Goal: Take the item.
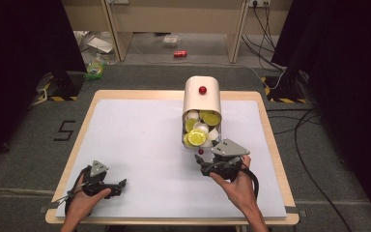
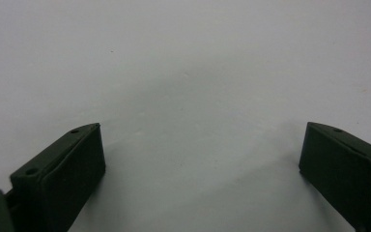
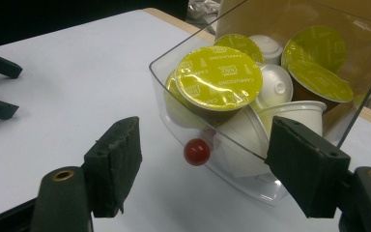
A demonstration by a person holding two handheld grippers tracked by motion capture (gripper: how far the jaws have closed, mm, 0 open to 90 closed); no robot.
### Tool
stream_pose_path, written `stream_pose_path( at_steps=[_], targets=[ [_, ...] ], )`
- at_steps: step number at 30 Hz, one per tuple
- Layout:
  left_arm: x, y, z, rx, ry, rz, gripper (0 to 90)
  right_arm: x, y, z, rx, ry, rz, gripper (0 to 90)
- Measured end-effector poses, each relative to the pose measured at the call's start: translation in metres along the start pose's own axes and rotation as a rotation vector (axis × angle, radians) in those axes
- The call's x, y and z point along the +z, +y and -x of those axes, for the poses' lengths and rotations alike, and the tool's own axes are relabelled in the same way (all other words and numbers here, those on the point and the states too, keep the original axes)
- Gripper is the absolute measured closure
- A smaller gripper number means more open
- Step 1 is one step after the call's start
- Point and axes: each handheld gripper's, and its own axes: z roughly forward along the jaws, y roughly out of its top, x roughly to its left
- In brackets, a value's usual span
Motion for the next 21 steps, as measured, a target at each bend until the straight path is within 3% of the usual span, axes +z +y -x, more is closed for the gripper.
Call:
stream_pose_path(
  at_steps=[6,8,15,21],
  targets=[
    [0.0000,0.0000,0.0000,0.000,0.000,0.000,1.6,-0.0009,0.0003,0.0008,0.006,0.014,-0.003,28.5],
    [0.0000,0.0000,0.0000,0.000,0.000,0.000,1.6,-0.0013,0.0011,0.0019,0.029,0.021,0.004,28.0],
    [0.0000,0.0000,0.0000,0.000,0.000,0.000,1.6,-0.0078,0.0055,0.0066,0.060,-0.005,0.057,26.6],
    [0.0000,0.0001,0.0000,-0.001,0.000,-0.001,1.6,-0.0070,0.0083,0.0078,0.063,-0.012,0.065,26.5]
  ],
)
